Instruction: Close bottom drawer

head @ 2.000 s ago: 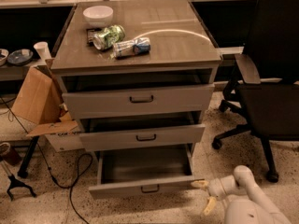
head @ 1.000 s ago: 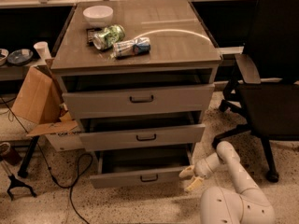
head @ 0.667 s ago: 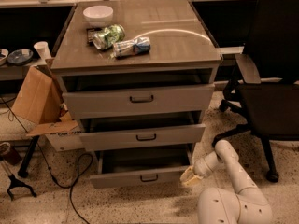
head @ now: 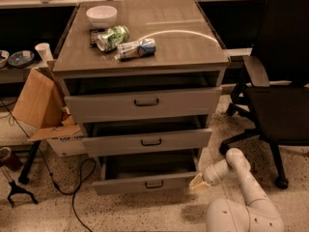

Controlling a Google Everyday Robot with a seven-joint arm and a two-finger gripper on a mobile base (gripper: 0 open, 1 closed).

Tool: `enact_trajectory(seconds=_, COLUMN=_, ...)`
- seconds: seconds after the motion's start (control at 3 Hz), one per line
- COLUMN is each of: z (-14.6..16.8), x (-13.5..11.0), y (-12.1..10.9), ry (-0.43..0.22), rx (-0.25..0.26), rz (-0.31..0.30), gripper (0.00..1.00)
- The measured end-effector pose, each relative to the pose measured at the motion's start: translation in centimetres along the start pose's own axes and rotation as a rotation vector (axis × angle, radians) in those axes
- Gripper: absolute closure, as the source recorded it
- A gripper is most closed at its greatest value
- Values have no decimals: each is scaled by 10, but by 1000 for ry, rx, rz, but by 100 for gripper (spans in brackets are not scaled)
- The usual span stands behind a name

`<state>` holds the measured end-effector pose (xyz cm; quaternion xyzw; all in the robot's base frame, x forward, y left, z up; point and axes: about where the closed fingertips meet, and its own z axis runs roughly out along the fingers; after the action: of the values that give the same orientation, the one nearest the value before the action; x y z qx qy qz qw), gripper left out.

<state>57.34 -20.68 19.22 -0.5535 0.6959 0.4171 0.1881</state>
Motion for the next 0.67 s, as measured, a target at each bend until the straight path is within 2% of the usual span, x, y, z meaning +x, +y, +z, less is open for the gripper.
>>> enact_trajectory(seconds=0.33, z=-11, x=9, y=-16, ry=-50, rx=110, rz=56, gripper=100)
enact_trajectory(seconds=0.67, z=-17, x=3, y=-31, ry=-103, rx=183, rz=48, gripper=81)
